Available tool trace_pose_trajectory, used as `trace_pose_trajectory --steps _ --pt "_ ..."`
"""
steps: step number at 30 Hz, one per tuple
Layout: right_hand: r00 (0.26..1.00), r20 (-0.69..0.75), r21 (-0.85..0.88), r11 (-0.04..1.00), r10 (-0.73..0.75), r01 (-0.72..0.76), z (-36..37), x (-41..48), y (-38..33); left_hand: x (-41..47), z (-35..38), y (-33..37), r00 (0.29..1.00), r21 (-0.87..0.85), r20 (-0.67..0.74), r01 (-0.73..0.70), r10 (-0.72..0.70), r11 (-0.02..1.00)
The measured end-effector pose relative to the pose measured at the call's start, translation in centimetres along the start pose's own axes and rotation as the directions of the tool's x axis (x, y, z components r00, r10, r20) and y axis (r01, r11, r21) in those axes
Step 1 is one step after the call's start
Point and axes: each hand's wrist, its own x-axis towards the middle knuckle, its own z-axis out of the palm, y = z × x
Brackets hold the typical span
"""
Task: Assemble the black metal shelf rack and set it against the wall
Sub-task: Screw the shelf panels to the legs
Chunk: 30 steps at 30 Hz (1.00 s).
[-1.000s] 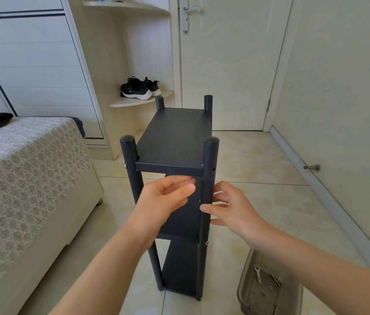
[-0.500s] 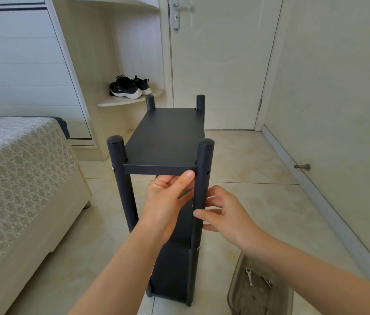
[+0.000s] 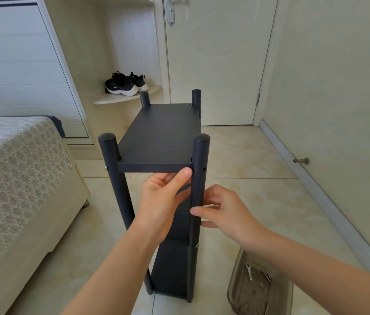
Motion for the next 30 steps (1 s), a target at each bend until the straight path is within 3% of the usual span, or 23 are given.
trace_pose_trajectory --steps 10,14,18,23,27,30 --pt "0.998 0.057 0.000 1.000 -0.019 0.019 -1.3 0.3 1.6 0.1 -0.1 0.1 1.000 -0.001 -0.001 0.029 -0.029 1.000" --pt "0.995 0.056 -0.230 0.971 0.077 -0.063 -2.5 0.7 5.2 0.3 -0.3 0.3 0.998 0.014 0.034 0.056 -0.056 0.998" --pt "0.926 0.142 -0.602 0.773 0.351 -0.201 -3.9 1.3 10.0 0.3 -0.3 0.4 0.997 -0.015 0.064 0.049 -0.048 0.999" --pt "0.858 0.008 -0.647 0.657 0.514 -0.387 -3.9 0.7 15.3 0.6 0.0 0.5 0.996 -0.025 0.087 0.037 -0.034 0.999" --pt "0.755 -0.019 -0.759 0.482 0.655 -0.438 -2.0 -1.5 20.8 0.6 0.0 0.3 0.994 -0.018 0.103 0.032 -0.030 0.999" --pt "0.735 -0.016 -0.788 0.444 0.678 -0.426 -0.9 -2.7 23.9 0.7 -0.1 0.2 0.993 0.000 0.115 0.030 -0.029 1.000"
